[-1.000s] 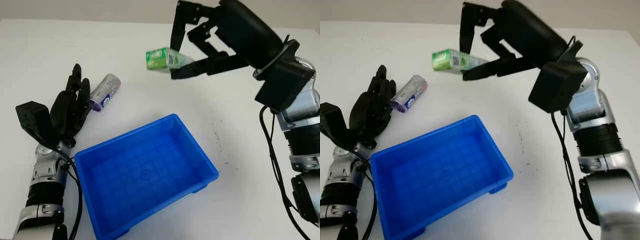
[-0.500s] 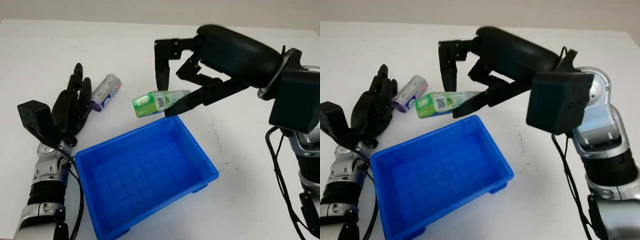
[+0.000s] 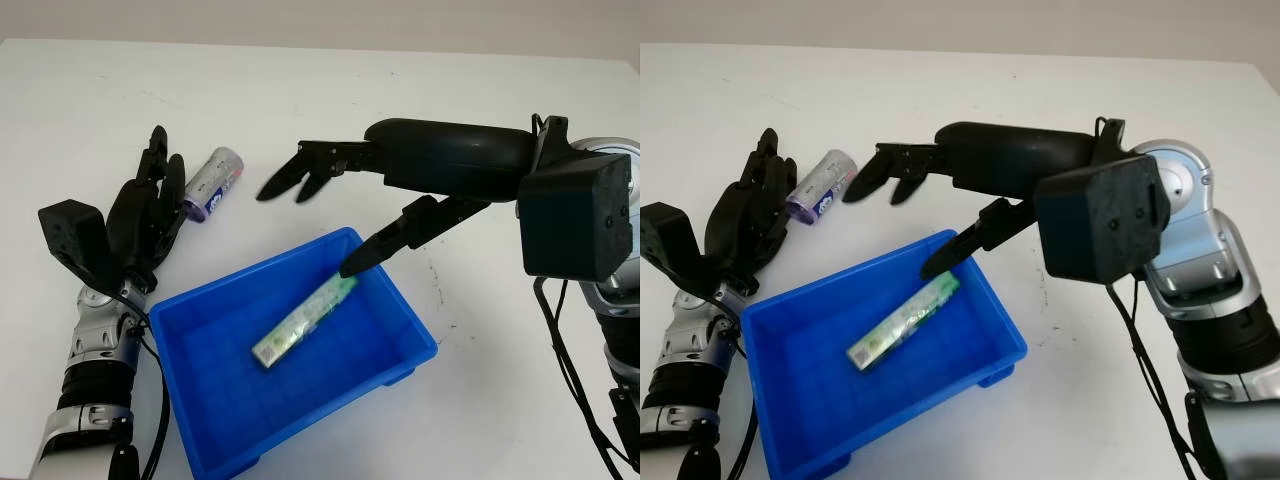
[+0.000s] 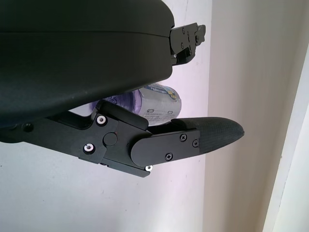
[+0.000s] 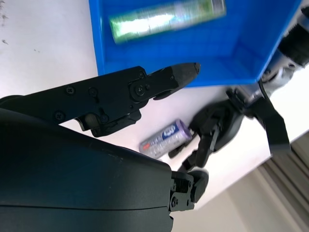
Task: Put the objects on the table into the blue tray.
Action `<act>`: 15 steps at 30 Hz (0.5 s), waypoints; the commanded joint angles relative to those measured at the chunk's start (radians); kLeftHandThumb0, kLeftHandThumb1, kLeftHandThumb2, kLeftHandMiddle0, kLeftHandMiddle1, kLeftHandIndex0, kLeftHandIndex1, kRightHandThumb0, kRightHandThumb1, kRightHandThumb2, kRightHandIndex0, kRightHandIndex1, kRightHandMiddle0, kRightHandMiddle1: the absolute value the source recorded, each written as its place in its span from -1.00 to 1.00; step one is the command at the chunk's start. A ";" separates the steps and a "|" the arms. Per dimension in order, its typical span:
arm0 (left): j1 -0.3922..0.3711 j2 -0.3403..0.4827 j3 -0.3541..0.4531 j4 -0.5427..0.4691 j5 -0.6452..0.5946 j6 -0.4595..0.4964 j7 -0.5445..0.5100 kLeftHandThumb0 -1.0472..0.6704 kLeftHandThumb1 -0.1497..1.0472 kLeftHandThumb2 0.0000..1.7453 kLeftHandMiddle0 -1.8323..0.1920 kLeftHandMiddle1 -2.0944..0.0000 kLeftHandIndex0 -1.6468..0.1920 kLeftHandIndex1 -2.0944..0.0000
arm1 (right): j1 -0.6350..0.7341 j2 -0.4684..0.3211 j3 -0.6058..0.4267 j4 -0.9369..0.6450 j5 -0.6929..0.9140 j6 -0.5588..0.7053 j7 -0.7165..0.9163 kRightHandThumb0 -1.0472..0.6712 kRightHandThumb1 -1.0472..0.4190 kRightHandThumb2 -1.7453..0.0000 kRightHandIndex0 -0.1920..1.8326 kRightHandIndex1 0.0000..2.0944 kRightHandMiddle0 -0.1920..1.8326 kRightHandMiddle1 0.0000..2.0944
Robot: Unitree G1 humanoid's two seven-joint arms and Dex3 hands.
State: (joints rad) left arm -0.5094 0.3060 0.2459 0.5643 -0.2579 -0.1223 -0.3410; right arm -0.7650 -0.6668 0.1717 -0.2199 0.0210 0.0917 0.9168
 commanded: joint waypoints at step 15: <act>0.000 -0.004 -0.001 0.003 0.002 -0.018 -0.003 -0.66 1.00 -0.36 1.00 1.00 1.00 1.00 | -0.122 0.116 -0.219 0.434 -0.015 0.012 -0.415 -0.54 -1.00 0.37 -0.98 -0.97 -0.96 -0.96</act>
State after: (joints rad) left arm -0.5111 0.3028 0.2432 0.5705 -0.2579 -0.1329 -0.3424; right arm -0.8591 -0.5560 -0.0184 0.1737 -0.0008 0.0920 0.5220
